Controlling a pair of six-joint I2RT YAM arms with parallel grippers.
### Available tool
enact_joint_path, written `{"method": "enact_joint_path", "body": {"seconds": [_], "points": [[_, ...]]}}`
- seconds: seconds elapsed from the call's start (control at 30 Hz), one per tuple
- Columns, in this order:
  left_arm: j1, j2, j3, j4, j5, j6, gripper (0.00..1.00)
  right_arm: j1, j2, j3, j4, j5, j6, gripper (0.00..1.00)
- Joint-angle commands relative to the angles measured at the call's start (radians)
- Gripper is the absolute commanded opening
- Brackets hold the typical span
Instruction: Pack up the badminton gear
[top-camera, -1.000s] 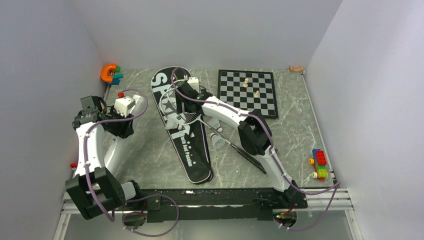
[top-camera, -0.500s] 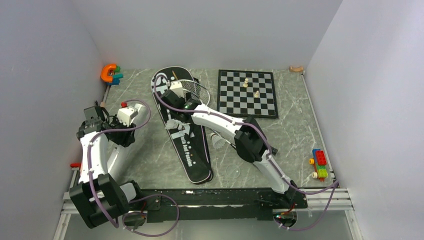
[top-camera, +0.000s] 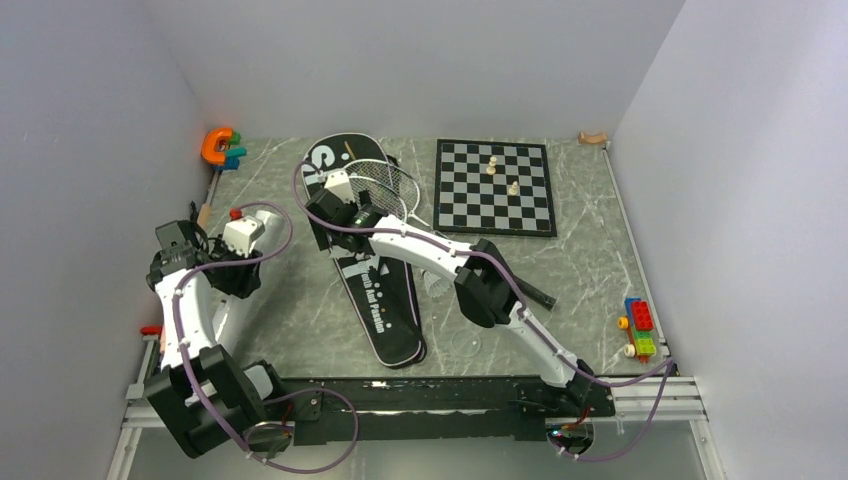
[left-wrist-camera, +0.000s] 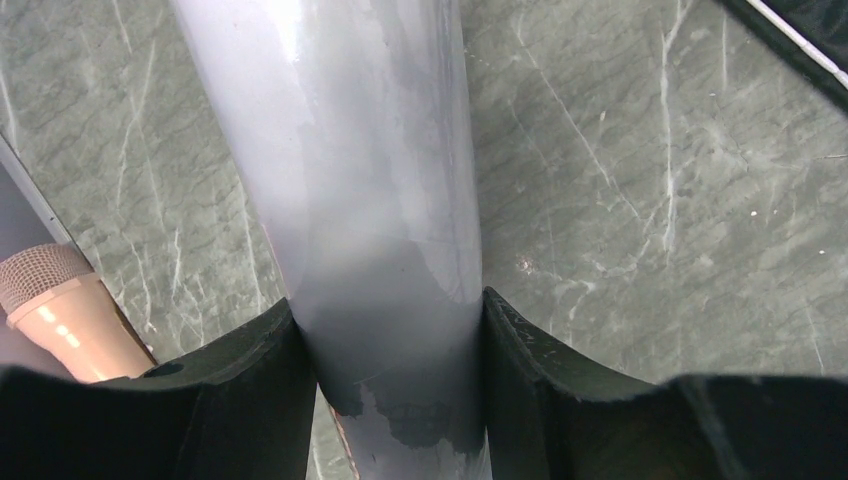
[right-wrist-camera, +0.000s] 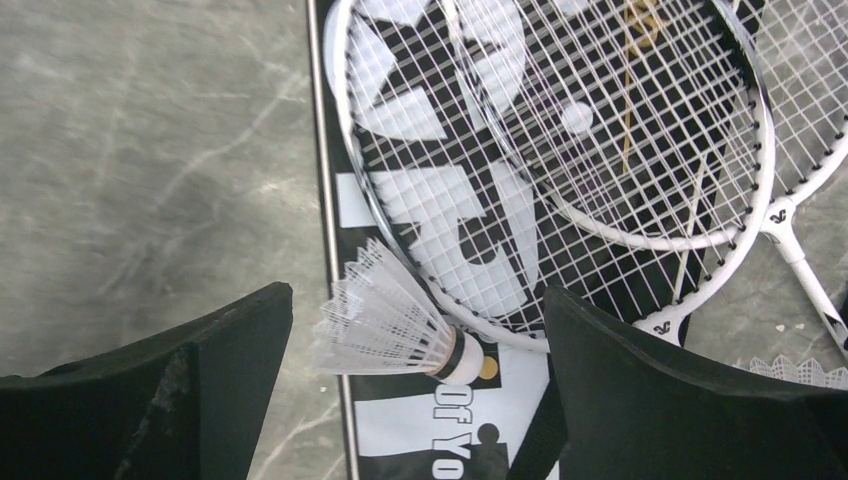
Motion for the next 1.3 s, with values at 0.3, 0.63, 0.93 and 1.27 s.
{"method": "enact_joint_path", "body": {"seconds": [0.3,0.63,0.93,1.27], "points": [[0.06,-0.006,0.05,-0.019,0.089,0.048,0.16,0.016,-0.004,-0.012,-0.034,0.121,-0.043,0.86],[0.058,0.02,0.076,-0.054,0.14,0.068,0.19,0.031,-0.121,-0.176,-0.009,0.223,-0.051,0.42],[-0.114,-0.026,0.012,-0.017,0.043,0.058,0.21,0.031,-0.274,-0.298,-0.016,0.296,-0.031,0.15],[-0.247,-0.127,-0.094,0.058,0.126,0.112,0.24,-0.074,-0.638,-0.611,0.081,0.136,0.046,0.0]]}}
